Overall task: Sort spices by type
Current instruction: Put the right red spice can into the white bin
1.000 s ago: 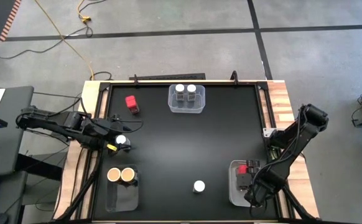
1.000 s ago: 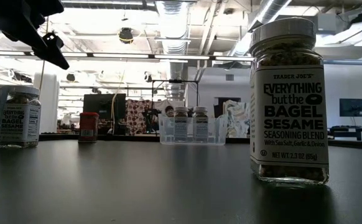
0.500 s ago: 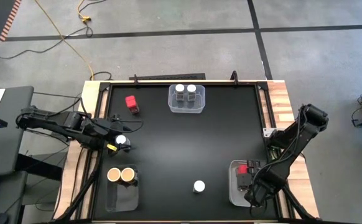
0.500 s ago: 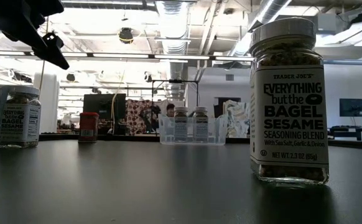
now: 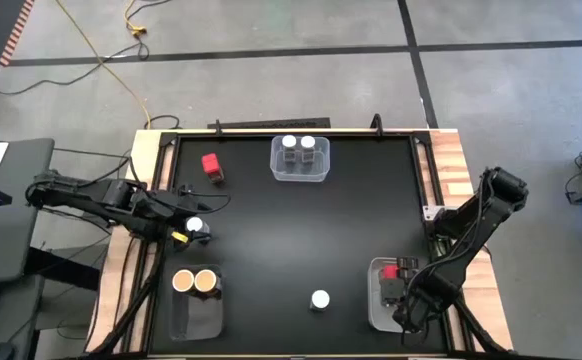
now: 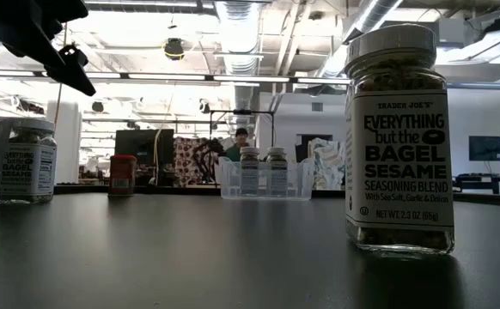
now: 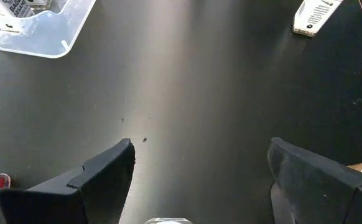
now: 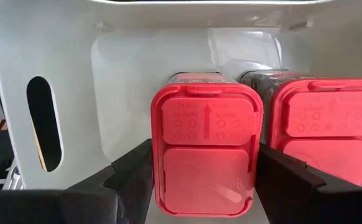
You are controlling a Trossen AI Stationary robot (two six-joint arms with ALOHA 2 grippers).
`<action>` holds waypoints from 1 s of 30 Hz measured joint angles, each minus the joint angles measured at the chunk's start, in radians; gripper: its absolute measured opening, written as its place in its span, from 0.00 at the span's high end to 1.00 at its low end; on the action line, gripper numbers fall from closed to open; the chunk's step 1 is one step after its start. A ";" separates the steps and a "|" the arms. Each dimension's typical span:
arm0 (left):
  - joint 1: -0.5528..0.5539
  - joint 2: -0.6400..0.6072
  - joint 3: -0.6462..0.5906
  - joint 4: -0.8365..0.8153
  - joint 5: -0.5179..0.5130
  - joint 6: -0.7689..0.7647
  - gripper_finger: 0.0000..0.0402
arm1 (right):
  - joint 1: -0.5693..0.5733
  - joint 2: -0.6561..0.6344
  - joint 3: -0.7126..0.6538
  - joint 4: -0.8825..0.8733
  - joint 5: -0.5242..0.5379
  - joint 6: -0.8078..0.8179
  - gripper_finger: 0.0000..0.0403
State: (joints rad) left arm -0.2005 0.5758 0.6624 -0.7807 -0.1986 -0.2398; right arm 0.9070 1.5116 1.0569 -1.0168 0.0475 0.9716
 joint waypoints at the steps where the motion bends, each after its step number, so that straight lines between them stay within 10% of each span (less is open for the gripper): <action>1: 0.000 0.000 0.000 0.000 0.000 0.000 0.12 | 0.000 0.000 0.000 -0.001 0.000 0.004 0.33; 30: 0.000 0.000 0.000 0.000 0.000 -0.011 0.12 | 0.000 0.000 0.000 0.010 0.003 -0.005 0.33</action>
State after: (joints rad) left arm -0.2002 0.5761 0.6624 -0.7803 -0.1986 -0.2512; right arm 0.9070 1.5112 1.0569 -1.0072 0.0505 0.9661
